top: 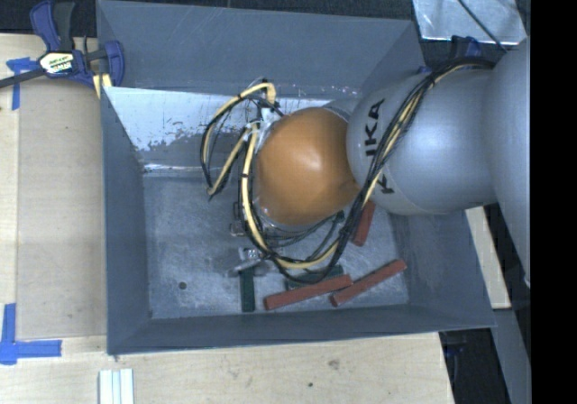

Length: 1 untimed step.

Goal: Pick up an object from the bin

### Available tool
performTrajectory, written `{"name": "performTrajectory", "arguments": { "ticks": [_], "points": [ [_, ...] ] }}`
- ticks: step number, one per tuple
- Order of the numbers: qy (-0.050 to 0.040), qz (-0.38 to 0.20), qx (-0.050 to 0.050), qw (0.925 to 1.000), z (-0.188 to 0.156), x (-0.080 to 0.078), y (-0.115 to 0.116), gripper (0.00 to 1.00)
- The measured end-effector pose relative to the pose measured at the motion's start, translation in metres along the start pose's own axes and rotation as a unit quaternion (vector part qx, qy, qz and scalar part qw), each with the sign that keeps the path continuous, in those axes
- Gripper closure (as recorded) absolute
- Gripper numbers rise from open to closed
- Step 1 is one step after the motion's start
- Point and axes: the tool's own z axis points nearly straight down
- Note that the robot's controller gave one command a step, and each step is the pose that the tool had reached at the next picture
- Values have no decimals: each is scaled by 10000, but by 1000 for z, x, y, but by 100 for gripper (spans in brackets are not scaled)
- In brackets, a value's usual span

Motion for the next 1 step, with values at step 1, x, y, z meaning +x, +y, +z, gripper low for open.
{"name": "performTrajectory", "arguments": {
  "ticks": [1],
  "points": [
    [8, 65, 45, 10000, -162, 39, -22, 100]
  ]
}}
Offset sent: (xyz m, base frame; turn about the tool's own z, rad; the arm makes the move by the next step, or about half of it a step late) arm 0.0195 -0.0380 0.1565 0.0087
